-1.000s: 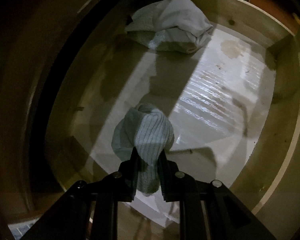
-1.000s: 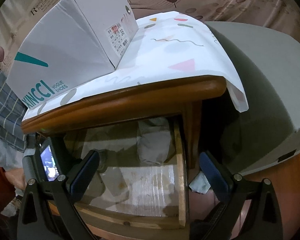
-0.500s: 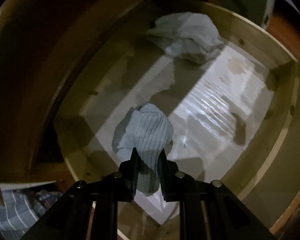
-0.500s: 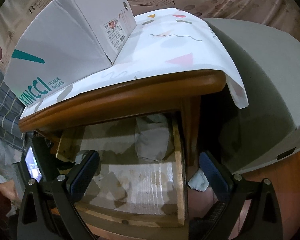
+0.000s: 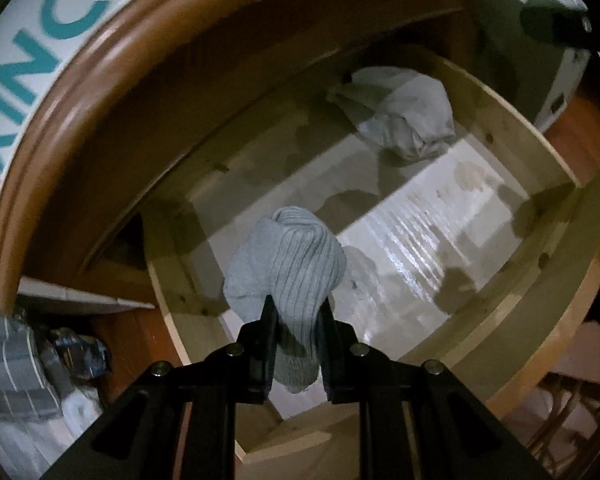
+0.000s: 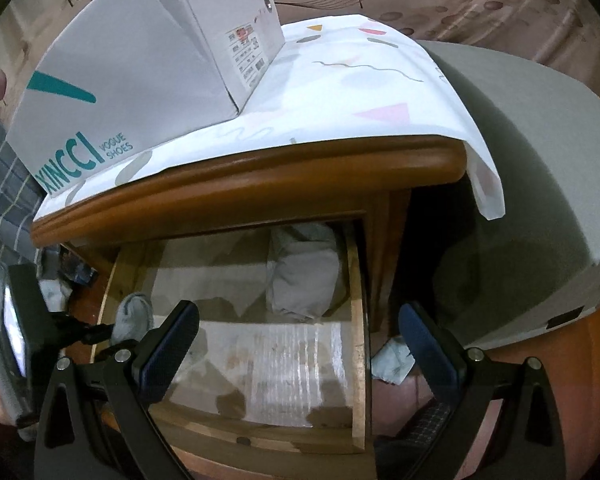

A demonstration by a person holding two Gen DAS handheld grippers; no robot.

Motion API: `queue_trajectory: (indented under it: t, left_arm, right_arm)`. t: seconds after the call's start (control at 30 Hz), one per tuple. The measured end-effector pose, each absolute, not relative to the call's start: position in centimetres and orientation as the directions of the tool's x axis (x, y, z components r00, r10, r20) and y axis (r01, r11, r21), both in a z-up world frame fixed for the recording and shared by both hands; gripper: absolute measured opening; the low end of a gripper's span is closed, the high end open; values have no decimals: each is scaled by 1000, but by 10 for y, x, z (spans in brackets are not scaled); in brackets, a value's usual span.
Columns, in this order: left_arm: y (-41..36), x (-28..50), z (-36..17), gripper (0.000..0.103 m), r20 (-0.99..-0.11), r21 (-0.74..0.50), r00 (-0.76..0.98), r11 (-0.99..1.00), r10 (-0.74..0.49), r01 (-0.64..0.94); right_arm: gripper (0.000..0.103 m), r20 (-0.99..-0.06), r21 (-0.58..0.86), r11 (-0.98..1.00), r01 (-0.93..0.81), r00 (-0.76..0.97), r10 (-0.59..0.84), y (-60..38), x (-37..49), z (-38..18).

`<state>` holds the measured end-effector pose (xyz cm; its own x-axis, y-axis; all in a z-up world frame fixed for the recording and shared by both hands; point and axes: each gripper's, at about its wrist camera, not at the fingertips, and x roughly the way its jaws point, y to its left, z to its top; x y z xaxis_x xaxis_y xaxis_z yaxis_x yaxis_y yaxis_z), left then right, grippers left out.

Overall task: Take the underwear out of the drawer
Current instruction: 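Lift the grey sock out of the drawer with the left gripper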

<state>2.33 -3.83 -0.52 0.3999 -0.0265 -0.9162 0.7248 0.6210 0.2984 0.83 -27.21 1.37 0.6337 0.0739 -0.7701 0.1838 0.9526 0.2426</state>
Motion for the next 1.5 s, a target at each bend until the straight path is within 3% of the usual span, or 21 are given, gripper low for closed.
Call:
queue_trajectory:
  t: [0.47,1.03,1.5]
  left_arm:
    - [-19,17,45,18,-890,262,452,742,-62,617]
    - [7,8,163,18,-815,213,555,805,-167,554]
    - [18,48,284,18,-708,160,665,862,-240,481]
  right_arm:
    - [99,-780,226,958,176,622,70,-270,8,12]
    - [99,-802,191,967,168,595,55,-263,9,5]
    - [99,-808,179,970,162,587,51,-261,10,5]
